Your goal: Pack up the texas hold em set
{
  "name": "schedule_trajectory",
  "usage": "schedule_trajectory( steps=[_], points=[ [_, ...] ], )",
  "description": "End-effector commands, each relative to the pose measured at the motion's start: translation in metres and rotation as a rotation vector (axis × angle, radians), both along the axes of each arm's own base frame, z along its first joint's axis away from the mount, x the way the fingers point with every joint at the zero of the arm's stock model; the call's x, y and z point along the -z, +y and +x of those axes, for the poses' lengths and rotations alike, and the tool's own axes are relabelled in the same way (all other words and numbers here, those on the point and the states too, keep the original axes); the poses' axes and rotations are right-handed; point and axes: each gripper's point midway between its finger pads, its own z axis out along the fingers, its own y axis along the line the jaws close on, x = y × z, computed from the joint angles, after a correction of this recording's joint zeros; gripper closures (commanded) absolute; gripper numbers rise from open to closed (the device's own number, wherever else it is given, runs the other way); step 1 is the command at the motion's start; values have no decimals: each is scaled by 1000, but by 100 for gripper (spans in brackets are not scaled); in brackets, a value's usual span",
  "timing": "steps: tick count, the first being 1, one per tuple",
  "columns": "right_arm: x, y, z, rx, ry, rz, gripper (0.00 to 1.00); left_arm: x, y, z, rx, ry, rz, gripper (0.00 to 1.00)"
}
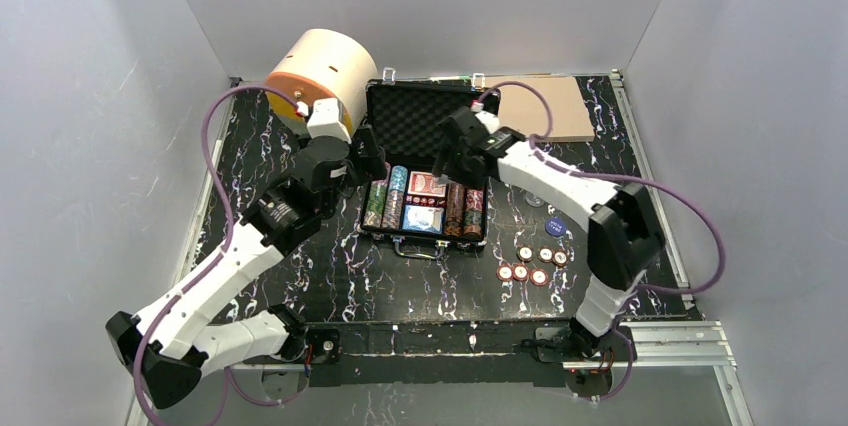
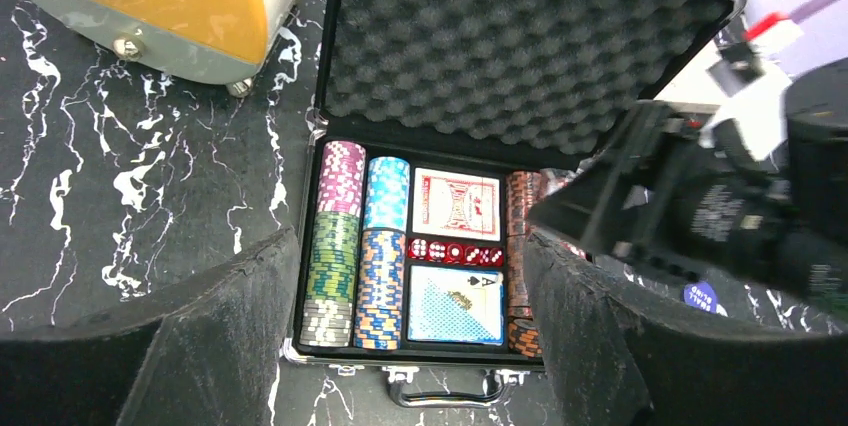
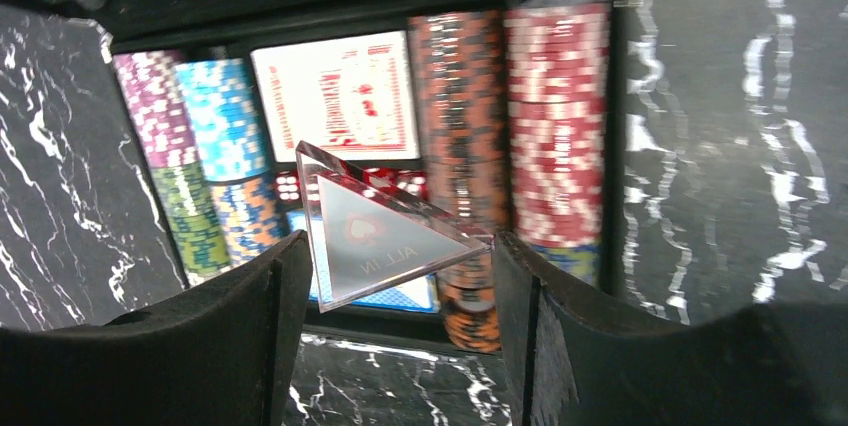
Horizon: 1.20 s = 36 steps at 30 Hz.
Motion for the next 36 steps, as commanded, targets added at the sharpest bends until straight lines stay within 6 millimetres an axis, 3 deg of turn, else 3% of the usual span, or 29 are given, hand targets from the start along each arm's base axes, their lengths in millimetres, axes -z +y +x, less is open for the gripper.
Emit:
schedule_trajectory(
  steps=[1, 7, 13, 18, 23, 31, 36],
  points=[
    [-9, 35, 20, 6, -71, -14, 42, -5, 18, -6, -57, -25, 12, 19],
    [13, 53, 38, -26, -80, -85, 42, -14, 14, -5, -28, -35, 20, 18],
    [36, 66, 48, -68, -53, -132, 41, -7, 17, -4, -28, -30, 64, 16],
    [43, 65, 44, -86, -13, -171, 41, 7, 17, -3, -35, -14, 79, 16],
    [43, 62, 38, -87, -4, -156, 41, 1, 15, 0, -18, -8, 122, 13],
    [51, 60, 32, -132, 30, -191, 39, 17, 9, 3, -6, 29, 134, 12],
    [52, 72, 36, -174, 3, -144, 37, 16, 11, 6, -2, 15, 171, 11]
  ],
)
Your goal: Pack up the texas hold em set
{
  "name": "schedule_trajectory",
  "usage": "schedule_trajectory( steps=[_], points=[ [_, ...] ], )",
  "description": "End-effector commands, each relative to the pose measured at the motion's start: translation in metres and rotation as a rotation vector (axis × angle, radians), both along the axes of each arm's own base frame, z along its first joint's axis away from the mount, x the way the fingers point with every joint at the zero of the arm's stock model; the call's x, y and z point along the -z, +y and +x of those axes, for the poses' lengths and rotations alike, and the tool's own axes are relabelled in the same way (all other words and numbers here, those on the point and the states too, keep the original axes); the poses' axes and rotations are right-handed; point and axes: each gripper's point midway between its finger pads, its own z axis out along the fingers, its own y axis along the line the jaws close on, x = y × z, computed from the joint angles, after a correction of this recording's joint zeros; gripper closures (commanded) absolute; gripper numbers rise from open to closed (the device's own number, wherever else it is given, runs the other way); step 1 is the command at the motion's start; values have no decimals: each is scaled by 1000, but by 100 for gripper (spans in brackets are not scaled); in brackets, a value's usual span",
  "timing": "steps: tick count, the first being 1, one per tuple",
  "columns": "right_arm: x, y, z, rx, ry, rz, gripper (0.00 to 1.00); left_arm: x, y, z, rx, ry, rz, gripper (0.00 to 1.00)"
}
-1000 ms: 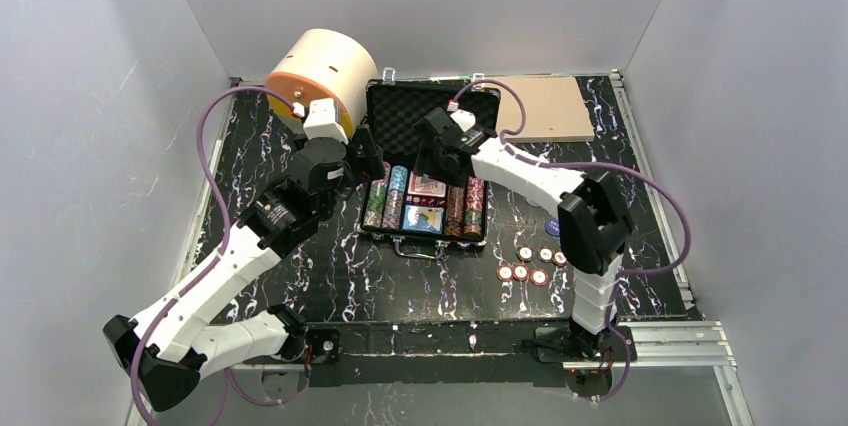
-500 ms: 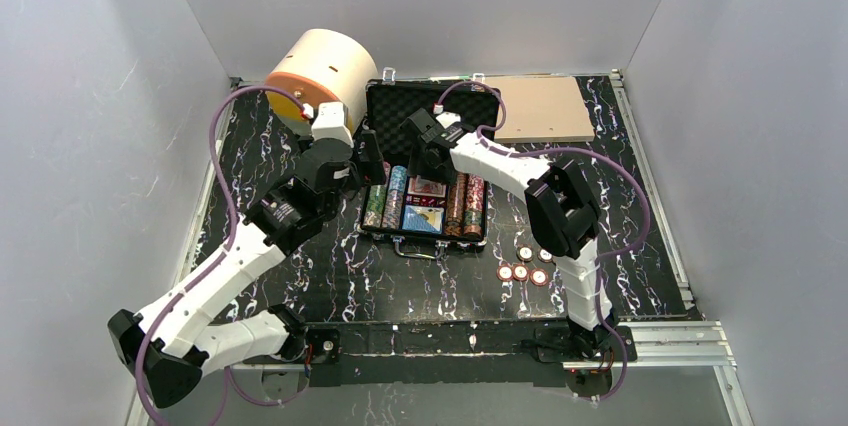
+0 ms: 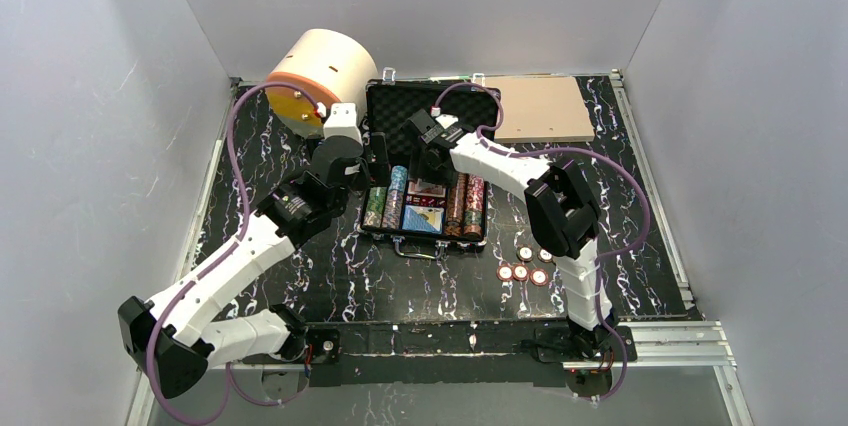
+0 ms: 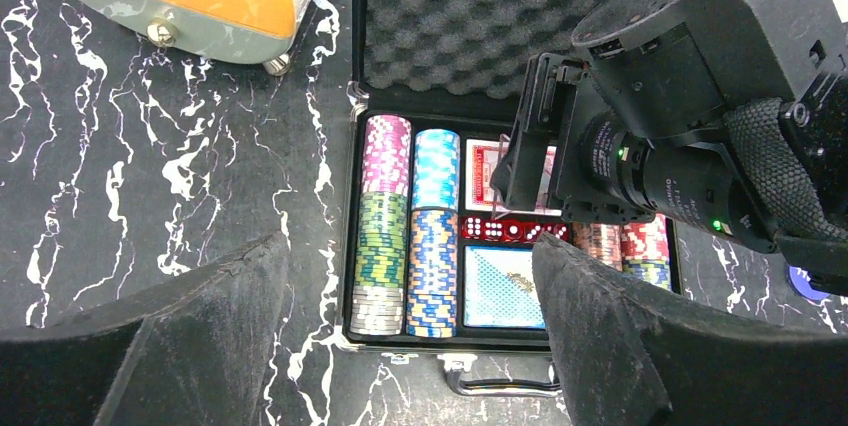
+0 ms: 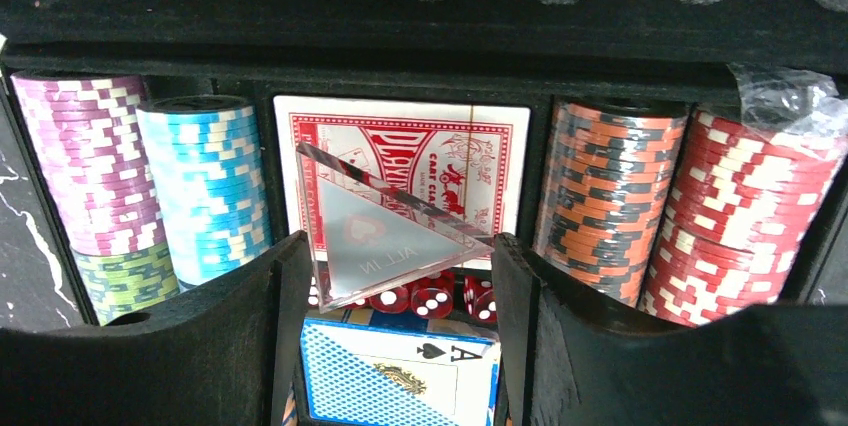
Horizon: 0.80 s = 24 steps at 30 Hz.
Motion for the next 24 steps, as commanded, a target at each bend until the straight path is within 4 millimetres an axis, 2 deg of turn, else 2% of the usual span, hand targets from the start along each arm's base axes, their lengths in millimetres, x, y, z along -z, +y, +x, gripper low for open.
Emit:
schedule_trajectory(
  steps=[1, 5, 9, 12, 16, 19, 21, 24],
  points=[
    [-13, 14, 8, -54, -42, 51, 36, -9, 4, 4, -8, -30, 37, 11],
    [-14, 19, 9, -70, -17, 47, 33, -2, -2, 7, 22, -18, 58, 10],
    [-19, 15, 5, -72, -10, 44, 25, -6, -2, 14, 24, -32, 106, 10],
    [-35, 11, 4, -71, -35, 47, 18, -9, -4, 18, 25, -46, 108, 9],
    [-57, 4, 5, -62, -70, 69, 15, -17, -7, 22, 26, -62, 98, 9],
    [-72, -14, 8, -32, -91, 74, 14, -29, -3, 23, 4, -95, 93, 9],
    [-84, -33, 11, 16, -117, 80, 15, -37, 0, 22, -6, -121, 76, 8],
    [-92, -79, 17, 114, -148, 77, 15, -43, 0, 20, 1, -143, 50, 8]
  ],
)
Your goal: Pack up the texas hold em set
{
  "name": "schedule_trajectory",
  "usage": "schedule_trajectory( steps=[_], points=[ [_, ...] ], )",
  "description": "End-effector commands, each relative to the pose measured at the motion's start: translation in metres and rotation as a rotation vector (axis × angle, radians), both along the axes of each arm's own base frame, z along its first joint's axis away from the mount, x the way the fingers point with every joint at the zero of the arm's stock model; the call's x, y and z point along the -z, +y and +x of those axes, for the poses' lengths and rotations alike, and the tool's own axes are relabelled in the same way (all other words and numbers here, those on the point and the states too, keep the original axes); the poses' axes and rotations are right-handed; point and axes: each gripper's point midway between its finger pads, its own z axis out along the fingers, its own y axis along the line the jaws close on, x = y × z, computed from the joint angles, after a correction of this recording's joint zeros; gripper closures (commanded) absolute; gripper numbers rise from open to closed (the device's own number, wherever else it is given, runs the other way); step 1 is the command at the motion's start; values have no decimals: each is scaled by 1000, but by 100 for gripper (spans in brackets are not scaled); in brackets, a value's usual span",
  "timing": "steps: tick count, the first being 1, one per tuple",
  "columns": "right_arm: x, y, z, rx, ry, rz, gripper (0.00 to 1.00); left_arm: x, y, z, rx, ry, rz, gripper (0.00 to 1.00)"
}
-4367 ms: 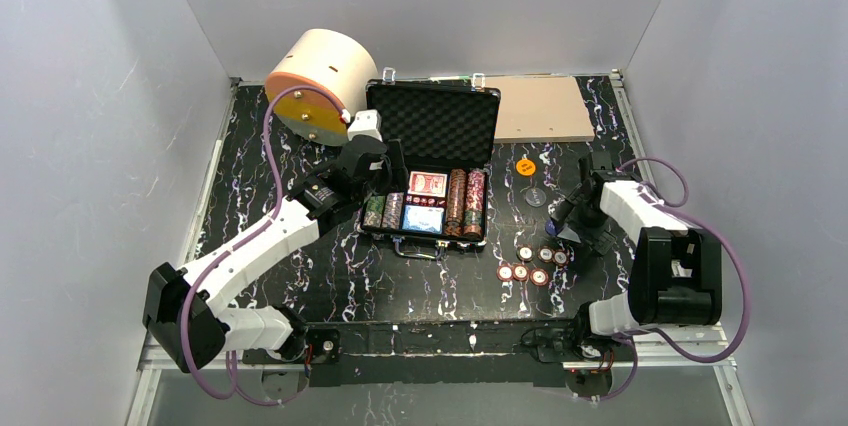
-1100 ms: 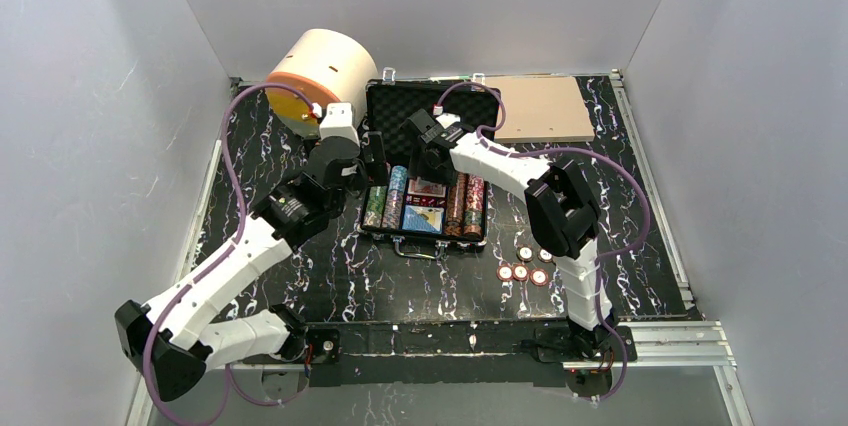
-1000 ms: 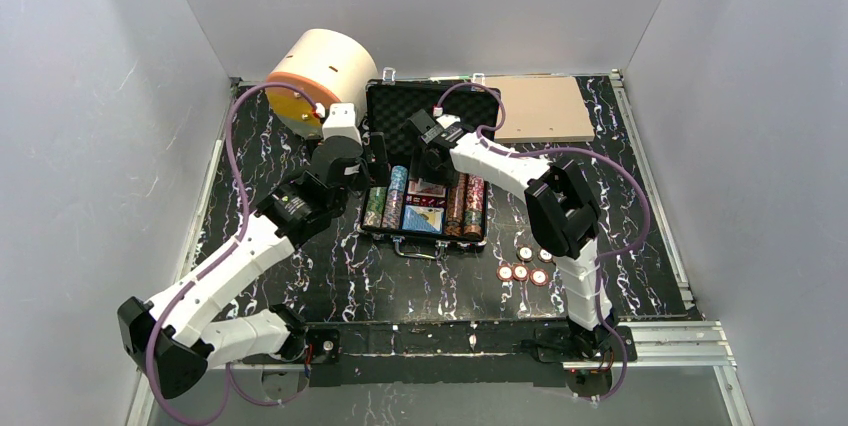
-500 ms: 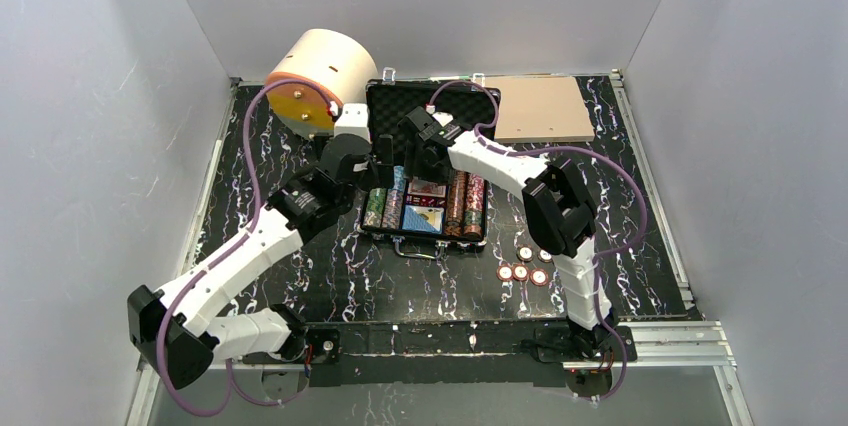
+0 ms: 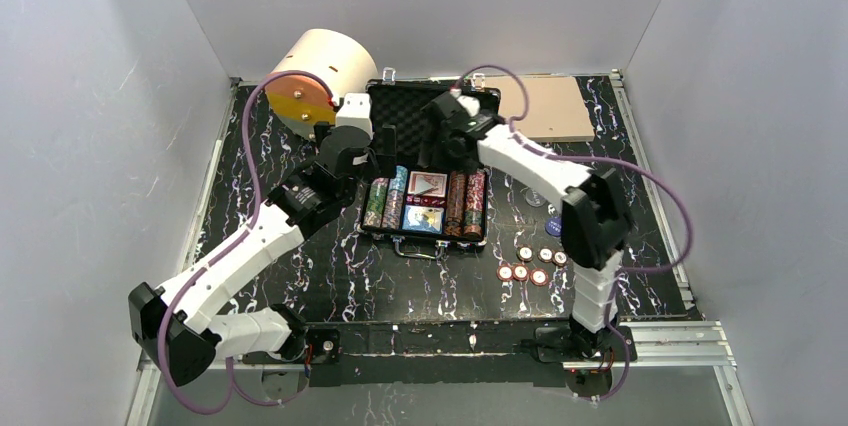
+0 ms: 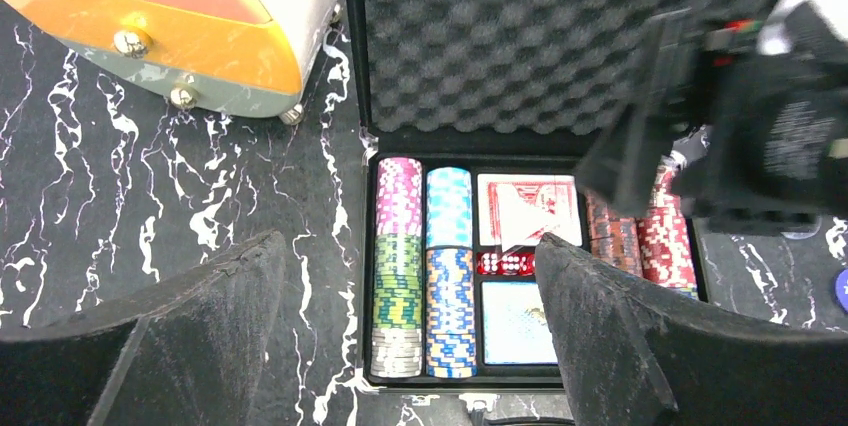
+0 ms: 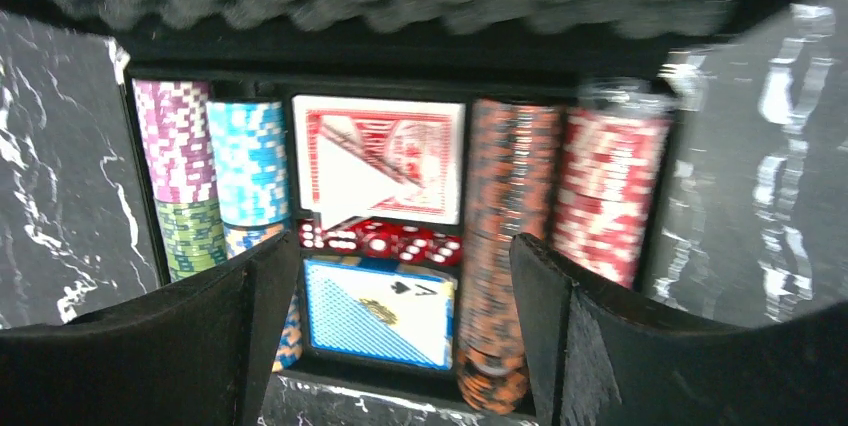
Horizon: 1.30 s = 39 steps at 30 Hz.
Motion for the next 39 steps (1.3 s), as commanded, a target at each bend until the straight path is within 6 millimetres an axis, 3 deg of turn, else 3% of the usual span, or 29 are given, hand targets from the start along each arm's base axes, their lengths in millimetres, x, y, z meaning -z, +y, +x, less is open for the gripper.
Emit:
schedule_trajectory(
  steps=[1, 4, 7, 9, 12, 18, 24, 32, 39],
  points=[
    [-37, -79, 13, 183, -82, 3, 15, -35, 7, 0, -25, -98, -60, 7],
    [-28, -137, 6, 306, -67, -41, 15, -31, 3, -1, -15, -87, -67, 7],
    [-8, -188, -12, 402, -24, -108, 13, -26, -1, 0, 2, -66, -66, 7],
    [5, -213, -25, 457, 21, -125, 13, -23, -5, 1, 7, -55, -75, 7],
    [22, -234, -34, 484, 48, -137, 15, -18, -11, 1, 28, -36, -79, 7],
    [47, -238, -26, 450, 76, -138, 19, -11, -17, 0, 58, -14, -81, 7],
    [76, -231, -8, 394, 136, -114, 15, -9, -20, 1, 64, -8, -87, 7],
    [96, -229, 3, 360, 179, -114, 18, -8, -20, 0, 69, -9, -83, 7],
    [116, -239, 4, 347, 232, -139, 22, -4, -20, 1, 72, -8, -76, 6]
  ],
)
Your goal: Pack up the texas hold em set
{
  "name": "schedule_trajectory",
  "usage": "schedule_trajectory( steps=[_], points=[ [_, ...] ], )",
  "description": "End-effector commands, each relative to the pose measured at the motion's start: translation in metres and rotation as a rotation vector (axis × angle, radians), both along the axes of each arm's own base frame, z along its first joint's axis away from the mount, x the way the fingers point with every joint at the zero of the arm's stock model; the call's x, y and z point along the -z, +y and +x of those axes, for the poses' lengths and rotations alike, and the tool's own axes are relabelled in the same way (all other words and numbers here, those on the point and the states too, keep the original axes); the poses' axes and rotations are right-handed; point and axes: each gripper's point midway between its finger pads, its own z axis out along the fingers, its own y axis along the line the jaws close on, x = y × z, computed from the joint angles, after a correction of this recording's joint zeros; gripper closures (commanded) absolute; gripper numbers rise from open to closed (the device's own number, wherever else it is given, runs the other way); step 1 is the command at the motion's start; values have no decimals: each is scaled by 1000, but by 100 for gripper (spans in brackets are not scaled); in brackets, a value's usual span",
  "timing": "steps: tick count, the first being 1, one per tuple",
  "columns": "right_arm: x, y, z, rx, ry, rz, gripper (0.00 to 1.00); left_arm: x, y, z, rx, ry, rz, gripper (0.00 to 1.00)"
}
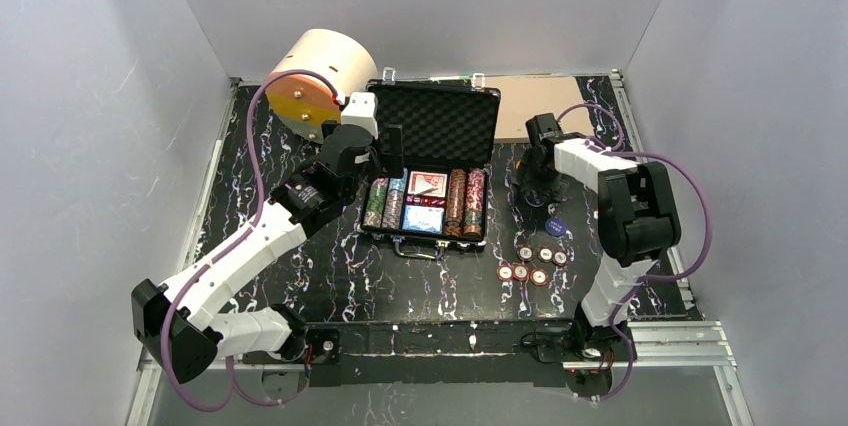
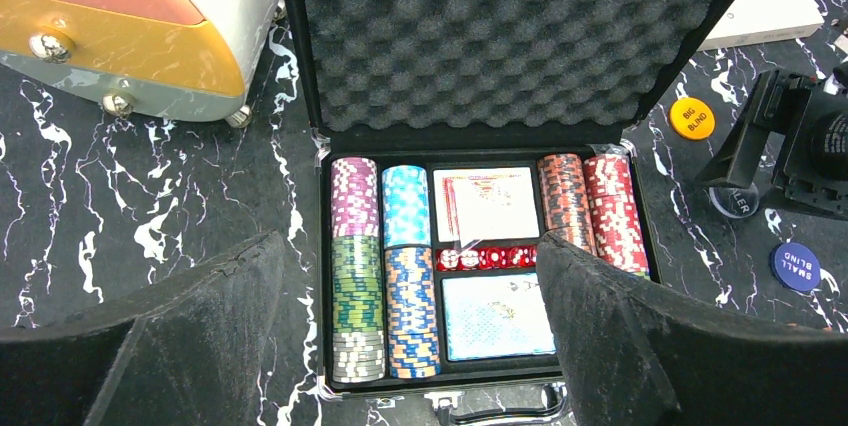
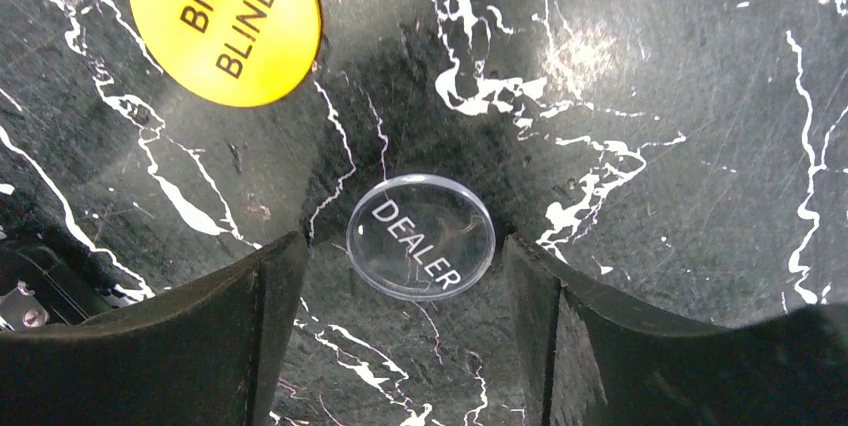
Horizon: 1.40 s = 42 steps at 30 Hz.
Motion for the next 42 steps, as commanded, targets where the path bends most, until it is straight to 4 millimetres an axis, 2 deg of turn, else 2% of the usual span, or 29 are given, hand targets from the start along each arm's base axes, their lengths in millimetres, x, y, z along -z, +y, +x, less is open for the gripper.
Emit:
schedule_trajectory(
  steps=[1, 4, 8, 10, 16, 20, 27, 33, 37, 42],
  points=[
    [14, -6, 8, -9, 28, 11, 22, -3, -1, 1, 2, -14, -9, 6],
    [18, -9, 8, -26, 54, -6, 27, -2, -1, 2, 0, -12, -5, 6],
    [23, -13, -5, -53, 135, -28, 36, 2, 0, 2, -4, -7, 4, 6],
    [23, -11, -9, -63, 151, -17, 36, 3, 0, 2, -3, -5, 16, 5],
    [21, -6, -26, -84, 200, 17, 27, 5, 0, 2, -4, -2, 17, 5],
    [18, 1, -29, -105, 219, 57, 26, 6, 1, 2, -8, -2, 14, 5],
    [12, -4, -28, -107, 225, 27, 33, 11, 2, -2, -8, 8, -1, 5],
    [9, -2, -29, -132, 239, 33, 30, 12, 3, -3, -9, 10, -2, 5],
    [12, -4, -30, -146, 228, 23, 32, 13, 3, -4, -9, 12, -7, 5],
    [18, -3, -6, -192, 147, 6, 31, 14, 1, -5, 0, 16, -15, 5]
  ],
)
